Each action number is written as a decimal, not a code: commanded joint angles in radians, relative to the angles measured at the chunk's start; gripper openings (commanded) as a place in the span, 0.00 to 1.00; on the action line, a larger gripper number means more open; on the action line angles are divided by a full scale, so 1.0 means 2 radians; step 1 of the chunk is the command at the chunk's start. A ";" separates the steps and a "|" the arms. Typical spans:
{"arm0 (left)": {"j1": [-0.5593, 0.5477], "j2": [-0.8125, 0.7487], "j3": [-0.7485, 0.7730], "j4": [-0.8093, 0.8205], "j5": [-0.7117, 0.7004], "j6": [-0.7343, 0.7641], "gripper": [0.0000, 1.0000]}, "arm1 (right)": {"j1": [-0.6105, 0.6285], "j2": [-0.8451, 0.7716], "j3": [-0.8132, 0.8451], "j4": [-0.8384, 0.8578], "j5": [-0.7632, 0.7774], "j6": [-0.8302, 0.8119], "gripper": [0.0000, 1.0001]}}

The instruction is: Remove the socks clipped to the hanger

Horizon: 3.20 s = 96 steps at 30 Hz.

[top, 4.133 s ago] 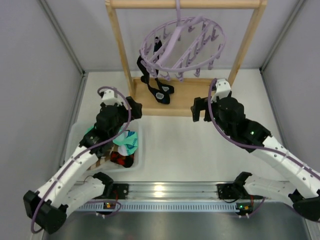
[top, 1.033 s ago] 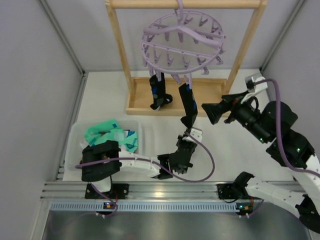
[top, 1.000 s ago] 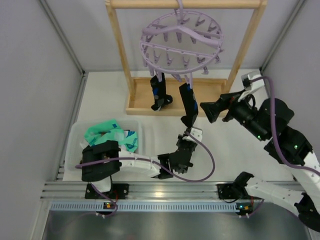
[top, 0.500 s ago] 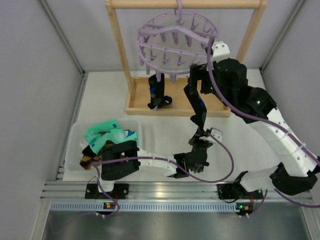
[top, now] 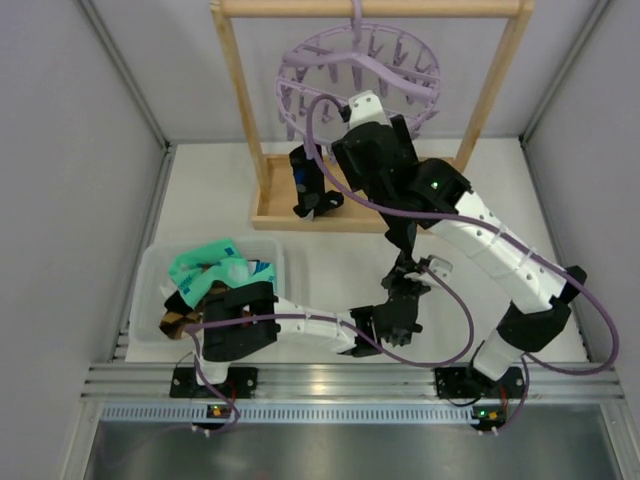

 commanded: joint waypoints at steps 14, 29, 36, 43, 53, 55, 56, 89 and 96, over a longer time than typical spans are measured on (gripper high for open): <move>-0.013 0.002 0.028 0.022 0.016 0.006 0.00 | 0.035 0.044 -0.001 0.053 0.189 -0.092 0.68; -0.017 -0.002 0.031 0.022 0.021 0.003 0.00 | 0.021 0.041 -0.041 0.129 0.207 -0.128 0.55; -0.018 -0.004 0.026 0.022 0.020 0.000 0.00 | 0.018 0.044 -0.047 0.139 0.209 -0.132 0.49; -0.018 -0.007 0.023 0.022 0.020 -0.001 0.00 | 0.017 0.042 -0.054 0.141 0.208 -0.127 0.38; -0.016 -0.014 -0.013 0.021 0.012 -0.035 0.00 | 0.017 0.027 -0.063 0.142 0.196 -0.116 0.15; -0.016 -0.024 -0.029 0.021 -0.003 -0.045 0.00 | 0.017 0.022 -0.068 0.144 0.189 -0.111 0.30; -0.014 -0.031 -0.048 0.021 -0.011 -0.052 0.00 | 0.015 0.016 -0.076 0.144 0.187 -0.109 0.32; 0.154 -0.514 -0.178 -0.225 -0.289 -0.016 0.00 | -0.127 -0.217 -0.278 0.183 -0.115 0.027 0.91; 0.180 -0.563 -0.325 0.059 -0.299 0.135 0.00 | -0.129 -0.246 -0.304 0.188 -0.124 0.033 0.92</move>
